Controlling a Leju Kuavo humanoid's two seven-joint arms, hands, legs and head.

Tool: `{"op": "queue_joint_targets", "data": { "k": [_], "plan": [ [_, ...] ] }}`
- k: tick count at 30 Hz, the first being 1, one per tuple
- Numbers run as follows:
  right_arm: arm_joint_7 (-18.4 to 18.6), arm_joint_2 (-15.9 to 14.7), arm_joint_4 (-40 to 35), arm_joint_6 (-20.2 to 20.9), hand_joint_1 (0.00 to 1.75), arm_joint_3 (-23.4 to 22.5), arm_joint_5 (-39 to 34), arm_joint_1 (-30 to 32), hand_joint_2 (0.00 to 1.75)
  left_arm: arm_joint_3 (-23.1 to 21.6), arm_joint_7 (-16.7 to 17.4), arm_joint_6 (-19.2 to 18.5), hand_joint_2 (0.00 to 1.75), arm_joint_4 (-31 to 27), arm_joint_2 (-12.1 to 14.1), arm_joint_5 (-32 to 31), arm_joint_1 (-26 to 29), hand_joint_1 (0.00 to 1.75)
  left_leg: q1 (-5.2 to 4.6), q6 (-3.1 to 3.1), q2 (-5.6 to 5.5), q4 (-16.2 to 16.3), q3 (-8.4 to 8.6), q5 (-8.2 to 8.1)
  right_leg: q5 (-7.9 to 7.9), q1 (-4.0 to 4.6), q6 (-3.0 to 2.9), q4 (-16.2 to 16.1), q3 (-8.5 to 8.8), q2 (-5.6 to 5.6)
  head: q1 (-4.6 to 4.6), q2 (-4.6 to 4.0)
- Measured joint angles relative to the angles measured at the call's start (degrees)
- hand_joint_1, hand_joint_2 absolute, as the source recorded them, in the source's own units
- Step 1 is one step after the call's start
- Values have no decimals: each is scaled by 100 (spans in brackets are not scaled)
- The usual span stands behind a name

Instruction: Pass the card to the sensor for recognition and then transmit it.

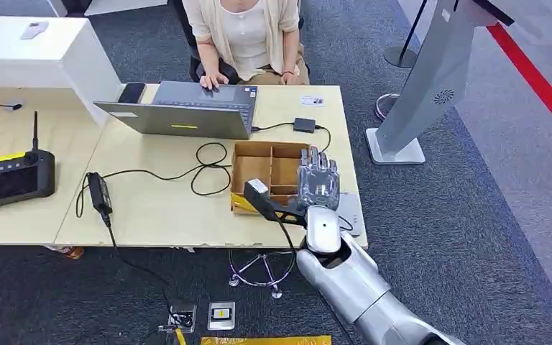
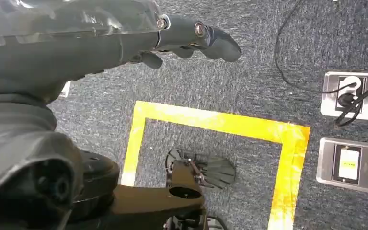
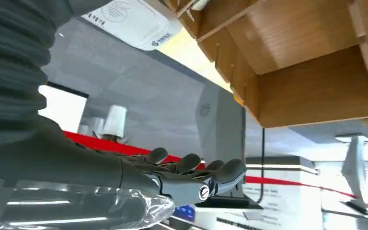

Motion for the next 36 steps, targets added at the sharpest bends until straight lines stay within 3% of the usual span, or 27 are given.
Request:
{"op": "queue_joint_targets", "data": {
  "k": [18, 36],
  "plan": [
    [-11, 262, 312, -323, 0, -68, -614, 33, 175, 9, 2, -15, 0, 0, 26, -33, 0, 0, 0, 0, -1, 0, -2, 0, 0, 0, 0, 0, 0, -1, 0, 0],
    [-13, 461, 818, -398, 0, 306, -925, -156, 175, 107, 15, -20, 0, 0, 13, -63, 1, 0, 0, 0, -1, 0, -2, 0, 0, 0, 0, 0, 0, -1, 2, 0]
  ]
}}
